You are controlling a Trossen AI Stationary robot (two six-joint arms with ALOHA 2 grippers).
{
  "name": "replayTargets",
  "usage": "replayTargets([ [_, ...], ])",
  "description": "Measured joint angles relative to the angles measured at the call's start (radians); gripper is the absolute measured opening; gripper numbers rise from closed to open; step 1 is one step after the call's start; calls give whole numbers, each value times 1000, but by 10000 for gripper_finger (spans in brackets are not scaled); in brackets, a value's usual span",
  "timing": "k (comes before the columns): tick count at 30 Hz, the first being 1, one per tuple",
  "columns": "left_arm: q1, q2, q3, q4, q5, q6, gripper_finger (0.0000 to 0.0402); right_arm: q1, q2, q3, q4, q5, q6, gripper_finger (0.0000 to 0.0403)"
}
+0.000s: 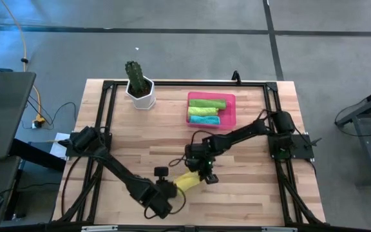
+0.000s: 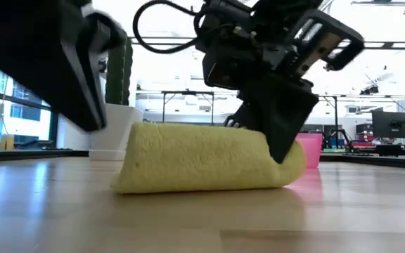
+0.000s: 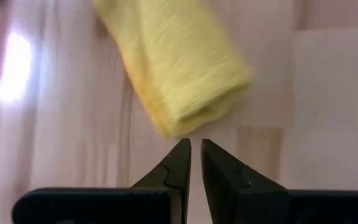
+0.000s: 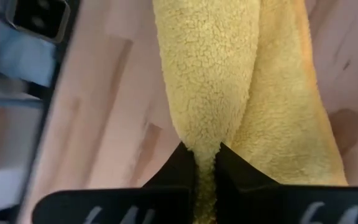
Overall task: Roll microfiber towels into tight, uniform cylinder then place into a basket
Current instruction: Roll the yellow microfiber cloth
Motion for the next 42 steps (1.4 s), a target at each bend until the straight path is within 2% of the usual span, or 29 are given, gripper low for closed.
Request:
replayTargets([
  [5,-35,-1,36,15,-160,128,30,-57,13,0,-14,-81,111,3],
  [9,-20,-1,36,79,-190,180,30,-84,49,1,-20,-100,182,3],
  [17,45,33,37,138,-145,179,30,-89,95,5,-16,-125,191,3],
  [21,71,51,37,175,-26,179,30,-87,90,4,-10,-117,190,3],
  [28,98,95,36,141,16,157,30,-86,91,3,-6,-115,172,7],
  [32,111,123,38,117,51,136,30,-81,93,3,1,-144,163,31],
  [38,113,138,41,122,89,134,30,-80,88,2,-11,-146,100,87],
  [42,112,140,41,130,99,129,30,-85,42,-1,-74,-109,36,119],
])
